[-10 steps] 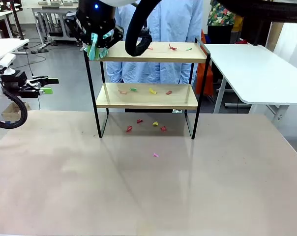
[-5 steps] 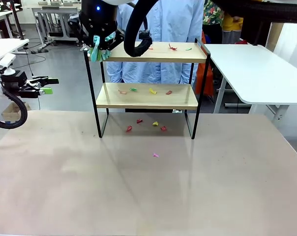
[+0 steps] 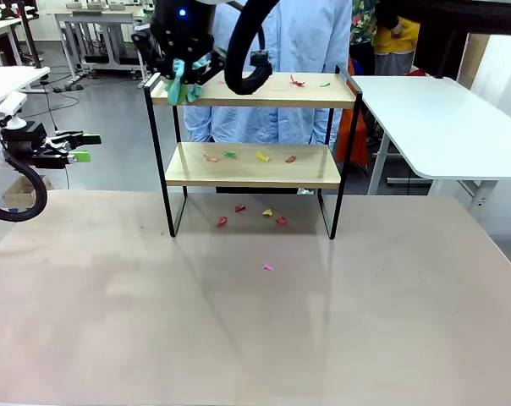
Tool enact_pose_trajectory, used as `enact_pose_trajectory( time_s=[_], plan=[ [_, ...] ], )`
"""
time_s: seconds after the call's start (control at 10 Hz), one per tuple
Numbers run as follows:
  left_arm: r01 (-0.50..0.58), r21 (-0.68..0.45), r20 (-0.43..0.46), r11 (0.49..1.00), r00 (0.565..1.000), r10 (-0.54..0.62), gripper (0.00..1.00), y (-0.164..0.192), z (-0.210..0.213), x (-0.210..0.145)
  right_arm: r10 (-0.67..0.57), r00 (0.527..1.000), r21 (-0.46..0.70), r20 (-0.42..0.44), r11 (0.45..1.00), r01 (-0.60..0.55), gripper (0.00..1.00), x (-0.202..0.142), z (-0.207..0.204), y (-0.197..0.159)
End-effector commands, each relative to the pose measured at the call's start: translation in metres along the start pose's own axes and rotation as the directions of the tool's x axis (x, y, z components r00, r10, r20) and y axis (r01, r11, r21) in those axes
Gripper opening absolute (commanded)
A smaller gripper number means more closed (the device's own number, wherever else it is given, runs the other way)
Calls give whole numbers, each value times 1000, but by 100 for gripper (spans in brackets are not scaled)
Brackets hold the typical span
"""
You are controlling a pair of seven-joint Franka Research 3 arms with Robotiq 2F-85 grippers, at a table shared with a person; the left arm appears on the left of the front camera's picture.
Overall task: Clean the shelf.
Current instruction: Clean the specific section of the Shelf indicated by the human with the Duster.
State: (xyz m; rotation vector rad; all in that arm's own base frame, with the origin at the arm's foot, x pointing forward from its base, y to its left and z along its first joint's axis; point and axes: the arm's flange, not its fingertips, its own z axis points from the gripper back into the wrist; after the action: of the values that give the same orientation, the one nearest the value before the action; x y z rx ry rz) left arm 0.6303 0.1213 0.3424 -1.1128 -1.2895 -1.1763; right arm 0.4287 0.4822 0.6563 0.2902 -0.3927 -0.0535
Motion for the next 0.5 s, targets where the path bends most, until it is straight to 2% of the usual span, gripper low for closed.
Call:
enact_pose_trajectory(
  time_s=[0.0,0.4],
  plan=[
    [5,2,-4,1000,1000,-5,100,0,0,4,-16,1000,-16,-16,1000,16,13,0,11,-39],
    [5,2,-4,1000,1000,-5,100,0,0,4,-60,997,-17,-54,998,60,13,12,34,-118]
  ],
)
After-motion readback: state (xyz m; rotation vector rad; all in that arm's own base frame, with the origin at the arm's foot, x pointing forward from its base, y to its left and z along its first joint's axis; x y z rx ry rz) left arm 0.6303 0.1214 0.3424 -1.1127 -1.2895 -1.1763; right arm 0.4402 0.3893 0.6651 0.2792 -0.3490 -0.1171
